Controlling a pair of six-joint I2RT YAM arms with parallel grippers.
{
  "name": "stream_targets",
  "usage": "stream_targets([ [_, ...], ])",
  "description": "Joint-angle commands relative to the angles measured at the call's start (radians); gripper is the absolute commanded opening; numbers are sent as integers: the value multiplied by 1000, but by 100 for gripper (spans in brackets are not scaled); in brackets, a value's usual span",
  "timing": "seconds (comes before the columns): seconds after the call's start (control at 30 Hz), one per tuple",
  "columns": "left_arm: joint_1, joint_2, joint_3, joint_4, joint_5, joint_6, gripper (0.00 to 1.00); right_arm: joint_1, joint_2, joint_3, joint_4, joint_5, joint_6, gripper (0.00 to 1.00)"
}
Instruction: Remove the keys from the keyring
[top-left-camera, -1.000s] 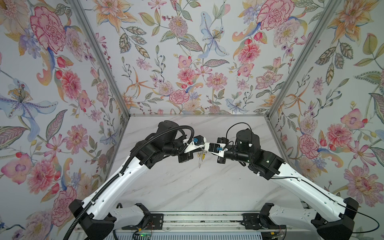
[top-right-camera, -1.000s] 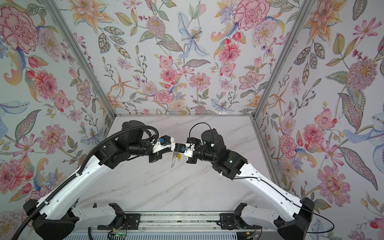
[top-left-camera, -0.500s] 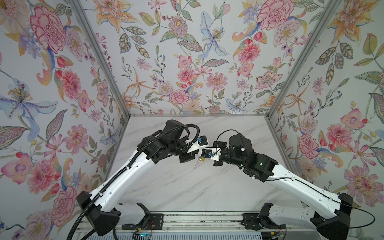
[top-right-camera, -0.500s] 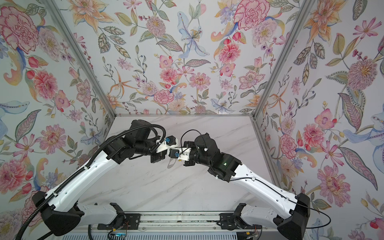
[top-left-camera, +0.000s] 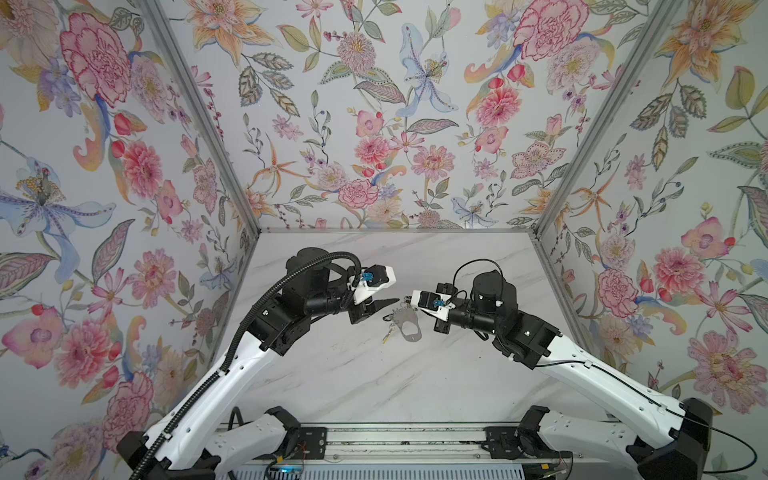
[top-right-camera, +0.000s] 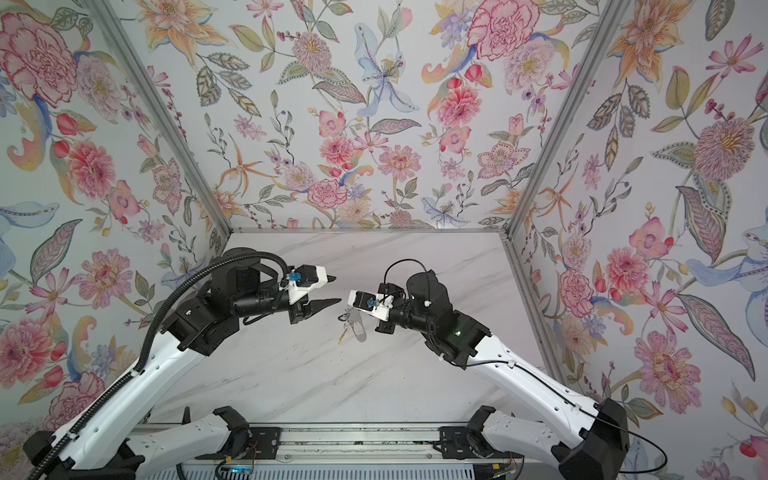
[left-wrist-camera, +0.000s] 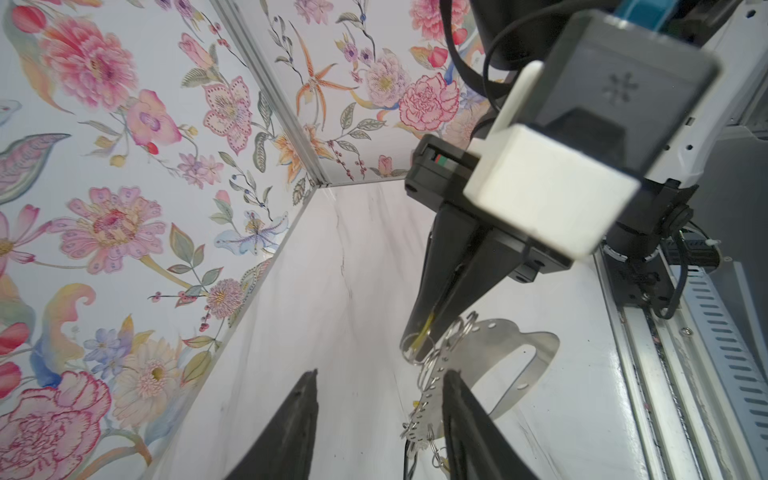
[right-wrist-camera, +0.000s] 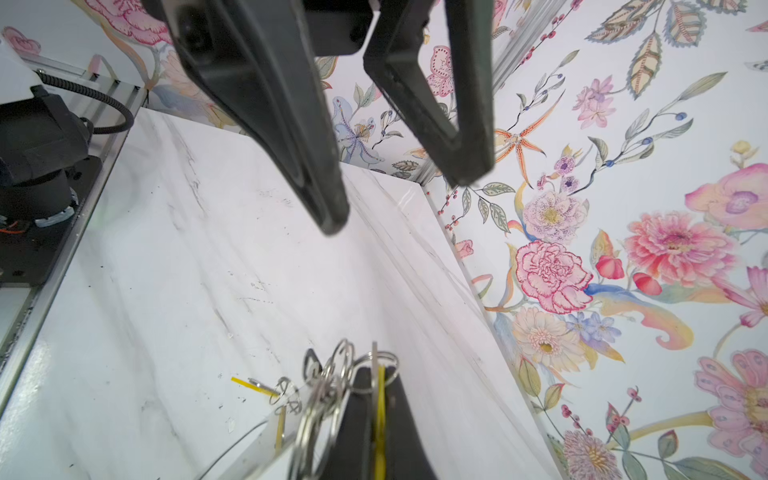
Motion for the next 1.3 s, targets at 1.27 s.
stream_targets([
  [1.27, -93, 16, -355, 874, 147, -552, 26, -132, -79, -124, 506, -334, 385, 0],
])
